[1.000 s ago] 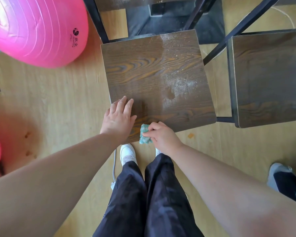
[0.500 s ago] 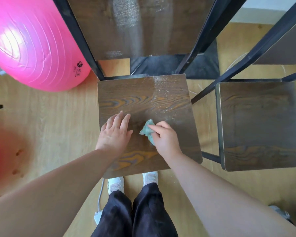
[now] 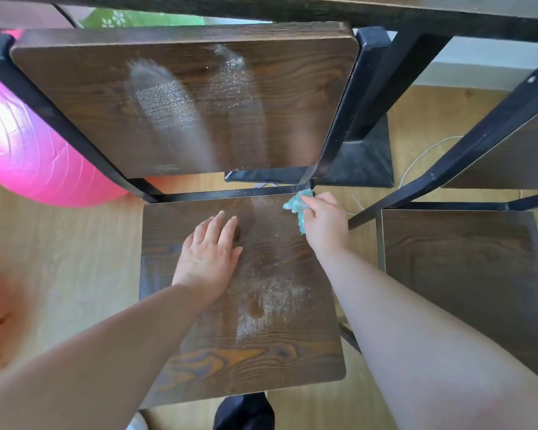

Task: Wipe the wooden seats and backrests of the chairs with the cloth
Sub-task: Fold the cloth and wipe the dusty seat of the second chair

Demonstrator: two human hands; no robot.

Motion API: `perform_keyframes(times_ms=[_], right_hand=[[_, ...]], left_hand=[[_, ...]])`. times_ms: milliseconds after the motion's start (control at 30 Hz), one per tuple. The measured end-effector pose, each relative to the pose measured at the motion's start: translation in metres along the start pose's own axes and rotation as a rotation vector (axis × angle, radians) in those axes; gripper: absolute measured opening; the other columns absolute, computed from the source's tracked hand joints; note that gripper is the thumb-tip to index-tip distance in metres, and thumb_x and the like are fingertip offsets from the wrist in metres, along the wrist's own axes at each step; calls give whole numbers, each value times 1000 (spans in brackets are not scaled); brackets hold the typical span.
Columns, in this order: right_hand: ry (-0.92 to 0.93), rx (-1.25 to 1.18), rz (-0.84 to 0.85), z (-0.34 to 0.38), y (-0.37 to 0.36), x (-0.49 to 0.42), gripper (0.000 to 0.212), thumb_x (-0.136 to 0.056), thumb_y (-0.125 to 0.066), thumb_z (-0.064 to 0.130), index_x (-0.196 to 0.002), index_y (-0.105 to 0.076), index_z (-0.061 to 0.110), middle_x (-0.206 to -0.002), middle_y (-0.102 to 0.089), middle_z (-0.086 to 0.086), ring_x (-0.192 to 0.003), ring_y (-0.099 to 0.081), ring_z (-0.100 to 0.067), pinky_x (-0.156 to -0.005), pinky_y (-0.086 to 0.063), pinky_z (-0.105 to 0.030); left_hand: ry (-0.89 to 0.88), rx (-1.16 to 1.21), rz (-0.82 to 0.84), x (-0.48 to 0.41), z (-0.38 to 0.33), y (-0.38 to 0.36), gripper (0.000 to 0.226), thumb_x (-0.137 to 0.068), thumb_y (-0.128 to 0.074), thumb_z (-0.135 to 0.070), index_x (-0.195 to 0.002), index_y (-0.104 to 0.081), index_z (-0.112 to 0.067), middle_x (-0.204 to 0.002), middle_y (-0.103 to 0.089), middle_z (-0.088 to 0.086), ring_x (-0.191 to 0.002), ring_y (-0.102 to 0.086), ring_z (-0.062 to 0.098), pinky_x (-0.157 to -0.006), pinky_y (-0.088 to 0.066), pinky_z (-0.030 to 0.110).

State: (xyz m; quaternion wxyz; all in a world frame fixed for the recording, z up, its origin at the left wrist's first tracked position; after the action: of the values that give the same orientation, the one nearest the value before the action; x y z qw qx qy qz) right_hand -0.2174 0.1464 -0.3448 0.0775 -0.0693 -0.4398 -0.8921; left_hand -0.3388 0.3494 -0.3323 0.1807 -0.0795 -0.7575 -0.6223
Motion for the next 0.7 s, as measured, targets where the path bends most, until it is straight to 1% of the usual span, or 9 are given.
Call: perform_keyframes(times_ms=[100,233,300,367,400,433,500,600,700], right_hand=[[-25,17,18,-2,-12,-7,32,-93,-54,11,-120,-68,22,-111,-56,5,-98,-57,-20,-81,-53,-43],[-22,28,50,2,-30,-8,34,-92,-55,8,-121,-68,19,-118,-57,2,-105,-55,-24,-89,-49,-39],[16,65,91,7,-37,-4,33,-92,-55,6,-121,-68,16,-122,-56,-2,-108,-54,-26,-92,-46,-32],[58,104,135,13,-43,6,33,-94,-54,7,-122,-67,16,-123,-56,-2,-110,-52,-24,-89,-42,-24],[72,119,152,15,-45,13,33,-94,-54,8,-123,-67,17,-123,-56,0,-110,-51,-22,-87,-41,-22],[79,124,168,16,-48,22,32,-94,-55,8,-122,-67,18,-123,-55,1,-110,-51,-21,-87,-43,-23],[88,107,204,18,-56,41,32,-93,-58,8,-121,-68,19,-121,-56,2,-110,-52,-21,-91,-48,-29],[94,94,257,18,-66,73,31,-91,-60,8,-118,-69,21,-118,-56,2,-108,-52,-21,-94,-48,-32],[140,98,283,24,-74,107,31,-91,-60,5,-117,-70,18,-117,-58,0,-109,-52,-22,-93,-48,-35]], left_hand=[[19,-6,5,-5,6,-1,57,-102,-33,-40,-153,-18,-20,-160,-15,2,-144,-16,24,-114,-25,40],[27,-43,29,-4,18,-3,57,-102,-30,-41,-153,-14,-21,-160,-14,2,-144,-15,24,-115,-24,40],[34,-50,35,0,25,-4,57,-102,-30,-41,-153,-14,-21,-160,-14,2,-144,-16,24,-115,-25,40],[40,-50,36,5,31,-3,56,-102,-30,-41,-153,-14,-21,-160,-14,2,-143,-16,24,-115,-25,41],[42,-48,36,8,33,-3,56,-102,-30,-41,-153,-15,-21,-160,-15,2,-143,-17,24,-115,-26,41],[44,-44,37,11,34,-3,56,-103,-30,-40,-153,-15,-21,-160,-15,2,-143,-17,25,-115,-26,42],[51,-28,38,17,38,-3,56,-103,-30,-40,-153,-15,-21,-160,-15,2,-143,-16,25,-115,-26,42],[40,-3,40,30,41,-4,56,-102,-33,-40,-153,-15,-22,-159,-15,1,-143,-16,25,-113,-27,42],[18,4,41,47,50,-8,56,-102,-34,-41,-152,-17,-22,-159,-16,2,-143,-17,25,-113,-28,43]])
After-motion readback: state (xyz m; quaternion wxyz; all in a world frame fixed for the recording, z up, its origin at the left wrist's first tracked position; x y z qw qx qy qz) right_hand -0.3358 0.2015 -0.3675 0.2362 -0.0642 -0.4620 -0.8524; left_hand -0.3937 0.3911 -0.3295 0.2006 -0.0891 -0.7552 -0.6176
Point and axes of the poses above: each hand's wrist, its own x-axis away from the middle knuckle, its own y-axis out of the back of the hand, z = x × y, the point moved 7 cm from there along -x, towards the middle knuckle
